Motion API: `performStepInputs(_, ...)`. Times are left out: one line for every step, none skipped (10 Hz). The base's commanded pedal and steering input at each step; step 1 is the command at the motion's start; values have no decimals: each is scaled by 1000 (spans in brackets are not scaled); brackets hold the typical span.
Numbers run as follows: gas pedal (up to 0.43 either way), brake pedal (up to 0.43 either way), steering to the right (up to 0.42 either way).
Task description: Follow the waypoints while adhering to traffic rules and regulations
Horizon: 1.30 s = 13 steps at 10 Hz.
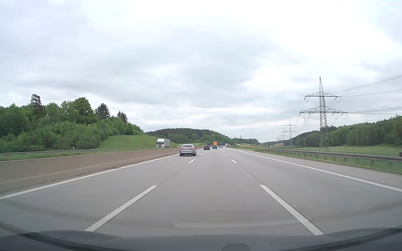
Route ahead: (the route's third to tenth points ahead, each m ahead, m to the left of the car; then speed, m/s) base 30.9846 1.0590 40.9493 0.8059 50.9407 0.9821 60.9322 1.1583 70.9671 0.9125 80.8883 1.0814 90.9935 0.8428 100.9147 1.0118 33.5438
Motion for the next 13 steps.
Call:
performStepInputs(299,0,-1)
performStepInputs(299,0,-1)
performStepInputs(299,0,-1)
performStepInputs(299,0,0)
performStepInputs(299,0,-1)
performStepInputs(299,0,-1)
performStepInputs(299,0,-1)
performStepInputs(299,0,-1)
performStepInputs(299,0,-1)
performStepInputs(299,0,-1)
performStepInputs(299,0,-1)
performStepInputs(299,0,-1)
performStepInputs(299,0,-1)
